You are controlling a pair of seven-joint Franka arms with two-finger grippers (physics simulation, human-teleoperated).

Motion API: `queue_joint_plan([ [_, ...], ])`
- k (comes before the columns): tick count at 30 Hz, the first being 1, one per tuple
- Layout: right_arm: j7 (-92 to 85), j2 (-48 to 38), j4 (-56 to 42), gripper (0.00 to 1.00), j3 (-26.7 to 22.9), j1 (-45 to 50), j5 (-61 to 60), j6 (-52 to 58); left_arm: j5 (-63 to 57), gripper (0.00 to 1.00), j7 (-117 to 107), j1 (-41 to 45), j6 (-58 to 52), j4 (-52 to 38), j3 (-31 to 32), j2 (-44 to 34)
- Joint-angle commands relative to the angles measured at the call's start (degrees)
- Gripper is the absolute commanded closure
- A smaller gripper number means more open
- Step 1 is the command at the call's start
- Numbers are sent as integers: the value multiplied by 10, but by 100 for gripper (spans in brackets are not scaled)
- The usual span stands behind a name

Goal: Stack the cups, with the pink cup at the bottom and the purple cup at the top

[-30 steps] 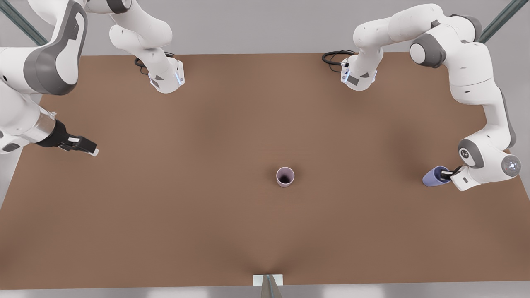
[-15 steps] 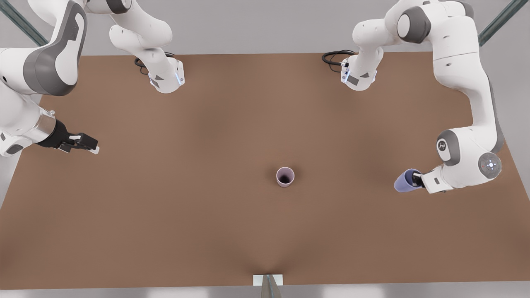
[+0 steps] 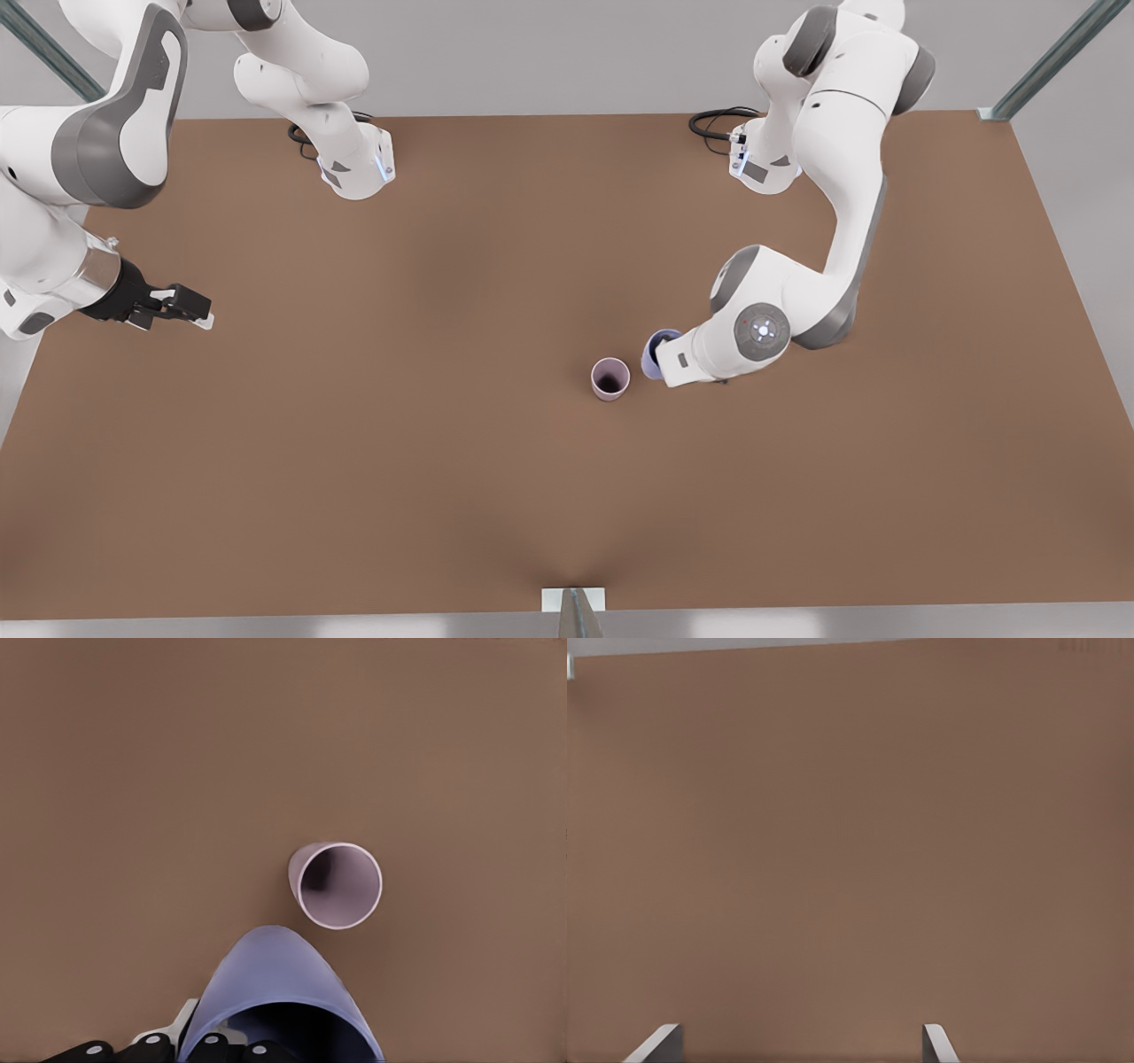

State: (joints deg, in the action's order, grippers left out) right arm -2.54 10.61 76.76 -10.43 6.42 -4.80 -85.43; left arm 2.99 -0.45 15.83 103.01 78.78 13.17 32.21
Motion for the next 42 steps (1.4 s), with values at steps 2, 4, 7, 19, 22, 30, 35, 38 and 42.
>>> queue_joint_plan([
  [2,-25,-1,0,0,0,0,0,0,2,79,-393,21,-6,-34,0,24],
  [4,-25,-1,0,0,0,0,0,0,2,79,-416,32,-6,-56,0,39],
  [7,-25,0,0,0,0,0,0,0,2,79,-445,44,4,-94,0,72],
  [19,-25,0,0,0,0,0,0,0,6,79,-454,54,7,-89,0,89],
  [22,-25,0,0,0,0,-1,0,0,7,79,-454,55,7,-89,0,93],
  [30,-25,1,0,0,0,0,0,0,6,79,-453,58,7,-88,0,106],
  [35,-25,1,0,0,0,0,0,-1,4,79,-452,59,7,-88,0,115],
  [38,-25,1,0,0,0,0,0,0,2,66,-445,59,7,-88,0,117],
  [42,-25,1,0,0,0,0,1,0,1,58,-444,59,8,-88,0,118],
])
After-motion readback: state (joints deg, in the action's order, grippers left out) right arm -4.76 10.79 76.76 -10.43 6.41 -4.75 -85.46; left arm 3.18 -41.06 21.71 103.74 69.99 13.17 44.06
